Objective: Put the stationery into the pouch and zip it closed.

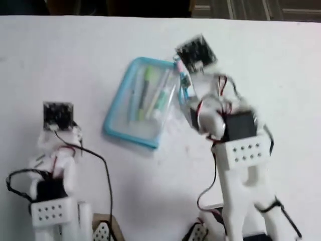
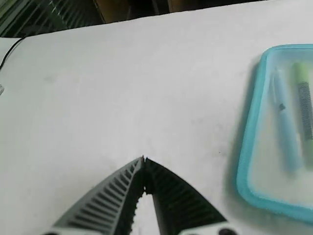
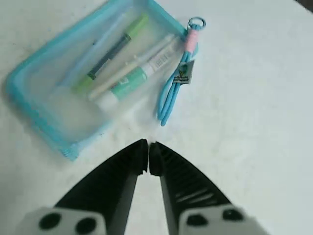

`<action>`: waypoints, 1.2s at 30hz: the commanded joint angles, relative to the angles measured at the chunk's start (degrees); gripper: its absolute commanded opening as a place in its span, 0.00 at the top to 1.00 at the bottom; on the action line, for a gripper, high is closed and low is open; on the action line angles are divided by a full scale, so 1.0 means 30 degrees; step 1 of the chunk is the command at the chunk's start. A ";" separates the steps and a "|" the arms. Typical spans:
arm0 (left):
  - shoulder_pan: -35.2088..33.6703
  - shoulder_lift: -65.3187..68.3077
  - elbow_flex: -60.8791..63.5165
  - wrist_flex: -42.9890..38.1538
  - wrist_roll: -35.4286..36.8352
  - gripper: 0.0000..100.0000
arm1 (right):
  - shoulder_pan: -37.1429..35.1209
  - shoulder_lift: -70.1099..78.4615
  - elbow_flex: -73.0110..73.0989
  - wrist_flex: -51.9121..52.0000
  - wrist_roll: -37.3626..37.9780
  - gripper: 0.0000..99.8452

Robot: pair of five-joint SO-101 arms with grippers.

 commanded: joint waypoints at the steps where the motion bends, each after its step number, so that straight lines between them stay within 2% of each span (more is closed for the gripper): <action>1: 0.0659 -0.3590 0.2256 -0.0586 -0.0147 0.97 | 0.0864 -0.2681 0.8703 -0.6022 -0.0176 0.98; 4: 0.0659 -0.6374 0.4689 -0.0498 -0.0147 0.97 | 0.0923 -0.4557 1.3128 -0.9216 -0.0176 0.98; 8: 0.0630 -0.7282 0.4659 0.1377 -0.0147 0.97 | 0.0777 -0.6901 1.7260 -1.1824 -0.0205 0.98; 12: 0.0689 -0.6989 0.4894 0.2110 -0.0147 0.97 | 0.0777 -0.9158 2.1011 -1.3231 -0.0205 0.98; 16: 0.0689 -0.6960 0.4894 0.2755 -0.0147 0.98 | 0.0777 -1.2059 2.3971 -1.3143 -0.0205 0.98; 21: 0.0718 -0.6901 0.4894 0.5011 -0.0147 0.98 | 0.0982 -1.5341 2.3912 -1.0242 -0.0088 0.98; 25: 0.0689 -0.6901 0.4894 0.6740 -0.0147 0.98 | 0.1158 -1.7392 2.3883 -0.5084 -0.0059 0.98; 36: 0.0571 -0.6930 0.4894 1.0227 -0.0147 0.98 | 0.1011 -2.1788 2.3824 0.0835 -0.0059 0.98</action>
